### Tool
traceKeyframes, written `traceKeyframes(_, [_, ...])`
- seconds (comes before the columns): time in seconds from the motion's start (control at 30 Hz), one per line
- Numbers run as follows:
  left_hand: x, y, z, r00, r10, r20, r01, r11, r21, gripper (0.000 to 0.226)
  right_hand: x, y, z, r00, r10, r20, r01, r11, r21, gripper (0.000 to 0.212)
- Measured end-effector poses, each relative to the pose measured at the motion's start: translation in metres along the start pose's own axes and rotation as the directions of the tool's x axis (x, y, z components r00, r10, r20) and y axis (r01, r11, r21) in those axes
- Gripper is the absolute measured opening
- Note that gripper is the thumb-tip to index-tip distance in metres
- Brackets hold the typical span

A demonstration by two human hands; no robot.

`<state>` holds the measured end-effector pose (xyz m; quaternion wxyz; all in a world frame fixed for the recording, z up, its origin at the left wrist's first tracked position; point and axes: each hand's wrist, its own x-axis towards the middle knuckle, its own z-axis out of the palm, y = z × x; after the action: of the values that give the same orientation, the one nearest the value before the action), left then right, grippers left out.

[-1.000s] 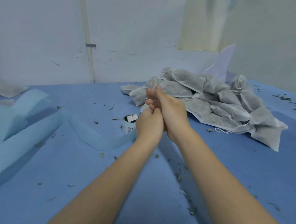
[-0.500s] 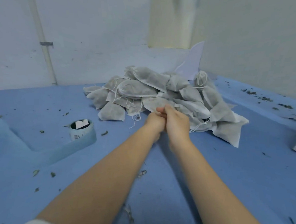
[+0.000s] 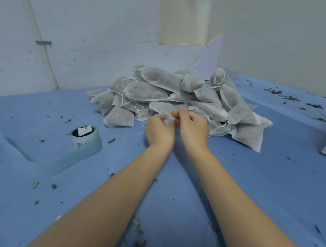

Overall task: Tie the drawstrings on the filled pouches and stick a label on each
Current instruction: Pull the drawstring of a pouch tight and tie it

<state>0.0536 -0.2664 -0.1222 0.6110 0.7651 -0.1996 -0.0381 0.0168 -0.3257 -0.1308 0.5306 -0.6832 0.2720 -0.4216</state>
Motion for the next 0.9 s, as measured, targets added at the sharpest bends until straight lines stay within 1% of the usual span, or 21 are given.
traceKeyframes(0.1, [-0.001, -0.002, -0.015, 0.996, 0.023, -0.081, -0.021, 0.999, 0.026, 0.028, -0.007, -0.004, -0.002, 0.998, -0.064, 0.023, 0.066, 0.993, -0.098, 0.028])
traceKeyframes(0.17, [-0.002, -0.005, -0.028, 0.994, 0.044, -0.098, -0.04, 0.998, 0.048, 0.023, -0.013, -0.009, -0.002, 0.995, -0.083, 0.047, 0.088, 0.99, -0.113, 0.022])
traceKeyframes(0.23, [-0.005, -0.008, -0.041, 0.99, 0.101, -0.101, -0.092, 0.992, 0.092, 0.022, -0.019, -0.015, -0.002, 0.99, -0.115, 0.076, 0.123, 0.985, -0.117, 0.019])
traceKeyframes(0.3, [-0.009, -0.013, -0.057, 0.986, 0.153, -0.064, -0.147, 0.985, 0.095, 0.023, -0.025, -0.021, -0.001, 0.979, -0.156, 0.129, 0.17, 0.98, -0.105, 0.018])
traceKeyframes(0.37, [-0.015, -0.016, -0.075, 0.982, 0.19, -0.013, -0.188, 0.979, 0.08, 0.025, -0.032, -0.026, 0.001, 0.954, -0.219, 0.204, 0.248, 0.96, -0.131, 0.022])
traceKeyframes(0.47, [-0.023, -0.018, -0.099, 0.976, 0.219, 0.011, -0.219, 0.974, 0.051, 0.031, -0.042, -0.033, 0.007, 0.887, -0.375, 0.271, 0.438, 0.868, -0.232, 0.029])
traceKeyframes(0.5, [-0.025, -0.019, -0.106, 0.976, 0.218, 0.009, -0.218, 0.975, 0.048, 0.034, -0.045, -0.035, 0.009, 0.866, -0.406, 0.292, 0.479, 0.841, -0.251, 0.029])
traceKeyframes(0.53, [-0.028, -0.018, -0.113, 0.978, 0.211, 0.005, -0.211, 0.976, 0.05, 0.036, -0.048, -0.035, 0.011, 0.856, -0.408, 0.318, 0.494, 0.827, -0.268, 0.029])
traceKeyframes(0.57, [-0.03, -0.018, -0.119, 0.977, 0.213, -0.005, -0.212, 0.976, 0.054, 0.038, -0.051, -0.033, 0.012, 0.86, -0.375, 0.346, 0.478, 0.83, -0.287, 0.028])
traceKeyframes(0.63, [-0.034, -0.018, -0.13, 0.975, 0.223, -0.026, -0.22, 0.972, 0.082, 0.039, -0.055, -0.03, 0.015, 0.893, -0.233, 0.384, 0.368, 0.87, -0.327, 0.028])
traceKeyframes(0.7, [-0.038, -0.018, -0.139, 0.968, 0.244, -0.059, -0.235, 0.963, 0.135, 0.038, -0.059, -0.024, 0.017, 0.917, -0.114, 0.381, 0.262, 0.895, -0.361, 0.034])
traceKeyframes(0.73, [-0.04, -0.019, -0.143, 0.967, 0.247, -0.068, -0.233, 0.958, 0.168, 0.036, -0.06, -0.022, 0.018, 0.927, -0.102, 0.361, 0.247, 0.89, -0.383, 0.04])
traceKeyframes(0.8, [-0.043, -0.02, -0.147, 0.97, 0.239, -0.049, -0.219, 0.94, 0.262, 0.031, -0.064, -0.017, 0.02, 0.947, -0.128, 0.295, 0.249, 0.871, -0.423, 0.048])
traceKeyframes(0.83, [-0.044, -0.023, -0.149, 0.966, 0.258, -0.019, -0.235, 0.908, 0.348, 0.029, -0.067, -0.016, 0.021, 0.954, -0.145, 0.264, 0.253, 0.86, -0.442, 0.05])
traceKeyframes(0.87, [-0.046, -0.024, -0.149, 0.955, 0.295, 0.027, -0.271, 0.834, 0.481, 0.026, -0.07, -0.015, 0.023, 0.957, -0.156, 0.246, 0.256, 0.852, -0.456, 0.049])
traceKeyframes(0.9, [-0.049, -0.026, -0.149, 0.927, 0.369, 0.068, -0.33, 0.718, 0.612, 0.025, -0.073, -0.015, 0.026, 0.957, -0.16, 0.241, 0.258, 0.849, -0.461, 0.048])
